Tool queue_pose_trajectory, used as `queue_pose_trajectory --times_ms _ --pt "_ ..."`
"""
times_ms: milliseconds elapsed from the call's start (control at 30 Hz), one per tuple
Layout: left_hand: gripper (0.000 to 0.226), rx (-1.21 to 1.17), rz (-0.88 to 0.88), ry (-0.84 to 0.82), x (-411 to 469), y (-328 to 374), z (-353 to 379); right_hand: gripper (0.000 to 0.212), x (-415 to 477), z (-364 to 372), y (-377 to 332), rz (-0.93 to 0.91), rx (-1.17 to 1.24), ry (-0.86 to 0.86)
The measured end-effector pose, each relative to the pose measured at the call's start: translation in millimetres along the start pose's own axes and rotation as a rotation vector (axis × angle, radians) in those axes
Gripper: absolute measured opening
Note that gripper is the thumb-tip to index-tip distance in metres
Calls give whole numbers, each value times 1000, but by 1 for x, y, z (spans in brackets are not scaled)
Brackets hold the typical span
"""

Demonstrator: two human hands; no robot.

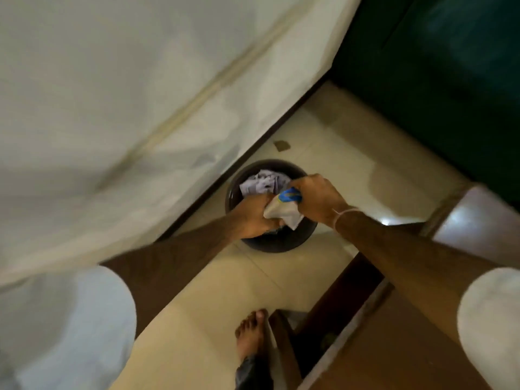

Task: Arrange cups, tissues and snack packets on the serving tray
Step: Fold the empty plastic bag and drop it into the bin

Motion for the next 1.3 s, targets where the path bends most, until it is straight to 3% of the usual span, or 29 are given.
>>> queue_pose_trajectory --times_ms 133,300,467,500,533,600,633,700,833,900,967,1000,1033,1133,1300 --pt "59 54 -61 -51 60 -71 43 41 70 79 9 -45 -177 -127" --pt "53 186 -186 -183 121 -127 87 42 126 145 20 -91 -302 -149" --pt "37 170 -288 -46 151 -144 70 37 165 175 27 -95 -309 -156" --pt "40 164 -304 -114 136 -156 108 38 169 179 27 -101 -292 -164" --pt "46 358 -392 -97 110 -186 132 40 173 182 29 -104 -276 -172" --pt "56 235 -448 -241 47 -217 231 44 175 183 32 -102 -266 -181" --pt "58 229 -396 -177 22 -235 267 48 174 183 33 -98 -257 -182" --pt "59 341 -328 -235 -2 -242 308 58 167 177 34 -97 -239 -172" --pt "52 393 -227 -180 10 -204 258 76 139 148 30 -101 -187 -136" --pt "56 447 -267 -81 58 -162 147 82 121 125 26 -97 -179 -111" --pt "66 280 -291 -39 96 -92 52 90 104 102 19 -100 -173 -99" --pt "68 365 -261 97 98 -72 12 92 94 87 16 -96 -168 -88" --pt "70 366 -278 150 88 -61 -2 92 82 72 13 -87 -164 -74" --pt "86 358 -203 103 60 -27 -12 85 46 25 3 -83 -103 -6" --pt "86 385 -101 234 -4 69 -67 84 -32 -67 -8 -82 -54 87"
Point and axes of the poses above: each hand's wrist, its own x-axis towards the middle knuckle, its own z-axis out of the palm, y = z × x, the point moved 10 cm from there along x, towards the middle knuckle, and after that the axes turned 9 degrees about -y, right-handed, at the moved point
